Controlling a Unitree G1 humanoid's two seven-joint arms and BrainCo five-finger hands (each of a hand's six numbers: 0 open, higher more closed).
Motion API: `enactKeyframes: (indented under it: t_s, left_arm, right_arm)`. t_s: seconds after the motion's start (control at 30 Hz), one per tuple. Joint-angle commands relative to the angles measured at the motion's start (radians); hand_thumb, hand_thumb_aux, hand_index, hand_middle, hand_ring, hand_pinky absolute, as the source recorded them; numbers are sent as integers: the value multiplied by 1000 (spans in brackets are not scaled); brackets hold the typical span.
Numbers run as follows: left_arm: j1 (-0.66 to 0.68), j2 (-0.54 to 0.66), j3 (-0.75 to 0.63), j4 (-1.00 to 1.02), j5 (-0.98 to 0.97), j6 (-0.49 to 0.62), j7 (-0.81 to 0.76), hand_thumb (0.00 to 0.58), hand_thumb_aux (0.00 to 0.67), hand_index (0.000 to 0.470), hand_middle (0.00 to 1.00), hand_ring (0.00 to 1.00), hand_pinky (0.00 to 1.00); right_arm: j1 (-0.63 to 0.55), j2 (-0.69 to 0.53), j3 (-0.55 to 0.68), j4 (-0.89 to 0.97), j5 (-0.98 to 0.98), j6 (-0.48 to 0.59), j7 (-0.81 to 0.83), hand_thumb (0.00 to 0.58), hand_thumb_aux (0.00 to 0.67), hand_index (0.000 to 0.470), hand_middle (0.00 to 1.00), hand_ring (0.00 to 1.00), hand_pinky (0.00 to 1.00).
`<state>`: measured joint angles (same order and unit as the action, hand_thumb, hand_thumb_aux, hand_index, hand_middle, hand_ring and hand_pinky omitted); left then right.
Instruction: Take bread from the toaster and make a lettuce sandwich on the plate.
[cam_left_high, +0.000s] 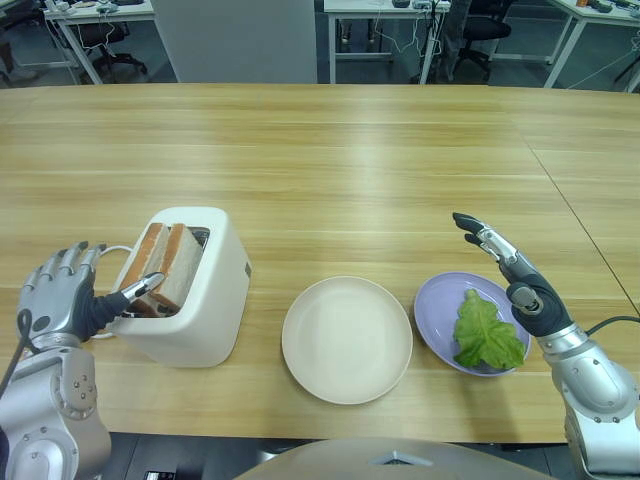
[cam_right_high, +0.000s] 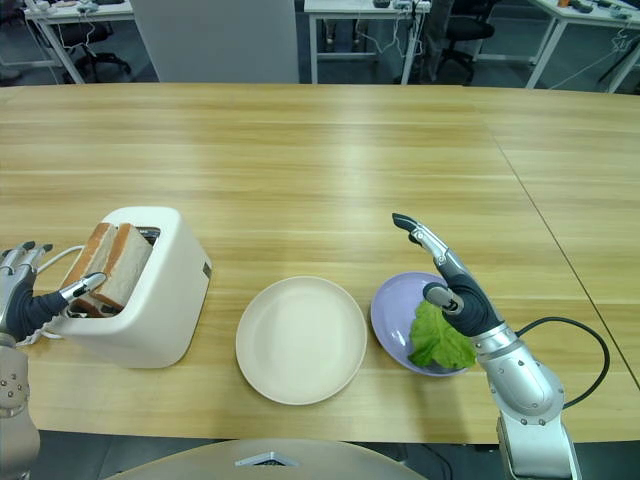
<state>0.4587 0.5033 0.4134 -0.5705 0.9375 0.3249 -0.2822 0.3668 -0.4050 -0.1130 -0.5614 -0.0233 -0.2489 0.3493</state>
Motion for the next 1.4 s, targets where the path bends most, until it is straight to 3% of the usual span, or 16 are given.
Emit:
enactKeyframes:
  t_s: [0.03, 0.27, 0.33, 0.37, 0.4, 0.47, 0.5, 0.6, 0.67, 0.7, 0.77, 0.8, 0.83, 1.0, 1.17, 1.4]
  left_arm:
    - [-1, -20, -27, 29, -21, 3, -3, 0, 0, 0, 0, 0, 0]
    - [-23, -19, -45, 69, -30, 25, -11, 0, 0, 0, 0, 0, 0]
    - [-24, -21, -60, 68, -29, 29, -20, 156, 97, 67, 0, 0, 0]
    - [-26, -24, -65, 64, -32, 32, -22, 156, 97, 67, 0, 0, 0]
    - [-30, -26, -67, 59, -35, 36, -24, 452, 355, 244, 0, 0, 0]
    - [-35, -29, -71, 46, -41, 42, -28, 501, 423, 290, 0, 0, 0]
    - [-37, -27, -76, 42, -45, 41, -33, 575, 610, 419, 0, 0, 0]
    - [-40, -32, -89, 33, -61, 39, -43, 580, 670, 460, 78, 78, 78]
    - [-41, -44, -90, 21, -79, 38, -42, 580, 670, 460, 278, 278, 278]
    - [-45, -53, -91, 10, -98, 37, -42, 580, 670, 460, 278, 278, 278]
    - [-53, -72, -90, -13, -125, 34, -32, 580, 670, 460, 529, 529, 529]
    - [-60, -80, -87, -26, -137, 31, -24, 580, 670, 460, 529, 529, 529]
    - [-66, -91, -82, -40, -153, 31, -21, 580, 670, 460, 745, 745, 745]
    - [-100, -126, -53, -95, -205, 17, 14, 580, 670, 460, 988, 988, 988]
    - [-128, -146, 2, -138, -264, 7, 58, 580, 670, 460, 1000, 1000, 1000]
    - [-158, -129, 61, -187, -317, -12, 74, 580, 670, 460, 1000, 1000, 1000]
  right_arm:
    - [5, -7, 2, -7, 1, 0, 12, 0, 0, 0, 0, 0, 0]
    - [10, -7, 2, -11, -2, -1, 13, 0, 0, 0, 0, 0, 0]
    - [11, -7, 2, -13, -2, -2, 14, 0, 0, 0, 0, 0, 0]
    - [12, -7, 2, -14, -1, -2, 14, 0, 0, 0, 0, 0, 0]
    - [13, -8, 2, -15, -1, -3, 15, 0, 0, 0, 0, 0, 0]
    - [14, -9, 1, -16, -3, -4, 15, 0, 0, 0, 0, 0, 0]
    - [16, -9, 1, -18, -5, -5, 14, 0, 0, 0, 0, 0, 0]
    - [22, -8, 1, -24, -8, -7, 13, 0, 0, 0, 0, 0, 0]
    - [23, -8, 2, -25, -8, -8, 13, 0, 0, 0, 0, 0, 0]
    - [23, -8, 3, -25, -9, -8, 13, 0, 0, 0, 0, 0, 0]
    - [24, -7, 3, -24, -10, -8, 12, 0, 0, 0, 0, 0, 0]
    - [24, -8, 2, -23, -11, -9, 12, 0, 0, 0, 0, 0, 0]
    - [25, -8, 2, -23, -11, -9, 12, 0, 0, 0, 0, 0, 0]
    - [15, -28, -18, 9, -66, -30, 2, 0, 0, 0, 0, 0, 0]
    - [-38, -161, -69, 165, -345, -147, -69, 0, 0, 0, 0, 0, 0]
    - [-127, -455, -21, 522, -866, -303, -417, 0, 0, 0, 0, 0, 0]
